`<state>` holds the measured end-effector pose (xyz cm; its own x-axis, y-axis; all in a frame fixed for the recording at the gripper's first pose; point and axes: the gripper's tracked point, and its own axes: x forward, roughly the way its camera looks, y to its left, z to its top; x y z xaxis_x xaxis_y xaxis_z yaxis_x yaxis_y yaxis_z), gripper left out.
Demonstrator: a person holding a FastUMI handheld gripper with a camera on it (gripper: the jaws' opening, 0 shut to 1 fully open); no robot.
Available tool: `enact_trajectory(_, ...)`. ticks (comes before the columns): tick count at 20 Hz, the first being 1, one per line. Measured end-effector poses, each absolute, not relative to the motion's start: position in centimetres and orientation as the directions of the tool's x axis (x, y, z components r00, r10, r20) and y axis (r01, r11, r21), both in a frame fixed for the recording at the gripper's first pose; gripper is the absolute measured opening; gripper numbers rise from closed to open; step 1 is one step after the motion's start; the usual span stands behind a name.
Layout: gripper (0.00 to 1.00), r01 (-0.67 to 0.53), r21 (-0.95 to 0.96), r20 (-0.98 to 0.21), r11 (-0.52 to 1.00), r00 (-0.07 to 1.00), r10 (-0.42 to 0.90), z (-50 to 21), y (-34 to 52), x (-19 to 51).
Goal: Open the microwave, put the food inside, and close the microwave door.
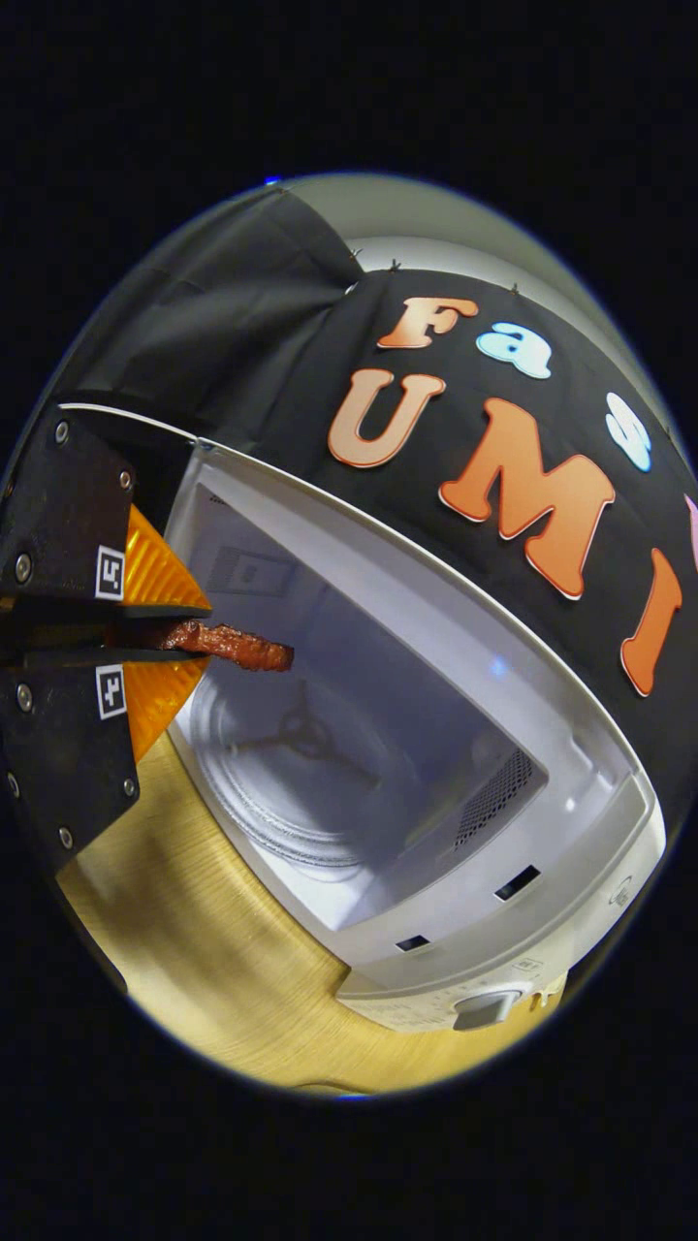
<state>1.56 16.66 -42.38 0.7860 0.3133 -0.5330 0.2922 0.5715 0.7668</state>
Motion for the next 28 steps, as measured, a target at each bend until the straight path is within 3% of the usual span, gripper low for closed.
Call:
enact_trajectory(7, 0.10, 0.361, 0.739, -0.547, 0.569, 0.815, 0.193, -46.8, 16.8, 5.2)
enact_trajectory(14, 0.16, 0.400, 0.668, -0.566, 0.627, 0.821, 0.080, -48.7, 15.6, 7.8)
enact_trajectory(15, 0.20, 0.394, 0.656, -0.564, 0.644, 0.822, 0.072, -48.5, 15.4, 8.1)
enact_trajectory(20, 0.67, 0.357, 0.617, -0.543, 0.702, 0.838, 0.051, -46.7, 14.0, 7.7)
enact_trajectory(26, 0.90, 0.266, 0.519, -0.573, 0.812, 0.813, 0.101, -44.8, 13.4, 2.2)
enact_trajectory(28, 0.92, 0.235, 0.489, -0.571, 0.840, 0.814, 0.104, -43.4, 12.9, 0.0)
